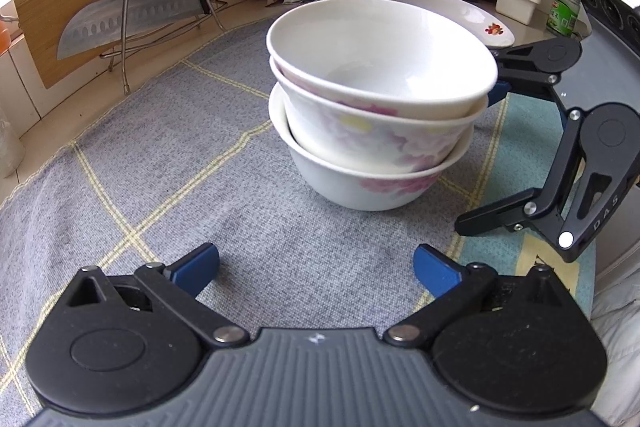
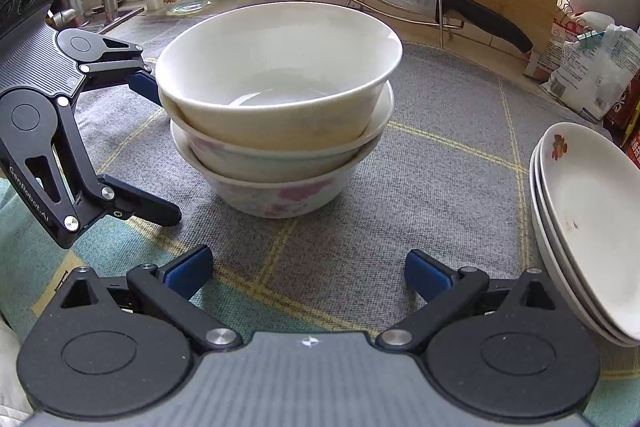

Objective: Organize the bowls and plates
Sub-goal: 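Move the left tool to the three-bowl stack and grasp its rim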

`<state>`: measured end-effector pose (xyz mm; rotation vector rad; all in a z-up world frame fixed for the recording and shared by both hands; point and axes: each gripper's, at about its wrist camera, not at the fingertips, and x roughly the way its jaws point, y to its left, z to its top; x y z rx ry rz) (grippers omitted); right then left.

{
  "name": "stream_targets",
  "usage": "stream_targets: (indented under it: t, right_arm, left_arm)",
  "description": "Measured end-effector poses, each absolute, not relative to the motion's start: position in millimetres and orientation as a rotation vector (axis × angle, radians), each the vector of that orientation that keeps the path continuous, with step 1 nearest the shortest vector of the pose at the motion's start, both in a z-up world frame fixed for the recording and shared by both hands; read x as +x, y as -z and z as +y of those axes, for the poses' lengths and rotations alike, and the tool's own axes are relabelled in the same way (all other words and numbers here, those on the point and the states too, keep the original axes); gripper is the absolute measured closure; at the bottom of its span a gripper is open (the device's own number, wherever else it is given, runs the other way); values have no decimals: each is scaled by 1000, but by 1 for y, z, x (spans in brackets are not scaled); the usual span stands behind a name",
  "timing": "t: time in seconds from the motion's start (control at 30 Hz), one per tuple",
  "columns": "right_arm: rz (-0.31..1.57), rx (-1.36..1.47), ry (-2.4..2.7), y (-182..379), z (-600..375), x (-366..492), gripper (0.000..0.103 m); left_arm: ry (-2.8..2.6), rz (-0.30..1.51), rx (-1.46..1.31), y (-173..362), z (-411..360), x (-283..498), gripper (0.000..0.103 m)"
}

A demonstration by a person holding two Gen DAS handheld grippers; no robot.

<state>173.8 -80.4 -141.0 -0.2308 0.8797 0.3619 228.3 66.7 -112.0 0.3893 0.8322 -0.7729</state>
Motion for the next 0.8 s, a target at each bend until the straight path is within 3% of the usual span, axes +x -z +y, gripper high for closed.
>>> stream_targets:
  t: [0.8]
  right_arm:
    - [818, -405, -775, 136, -103, 203, 0]
  left_arm:
    - [583, 901, 407, 100, 24, 217, 1]
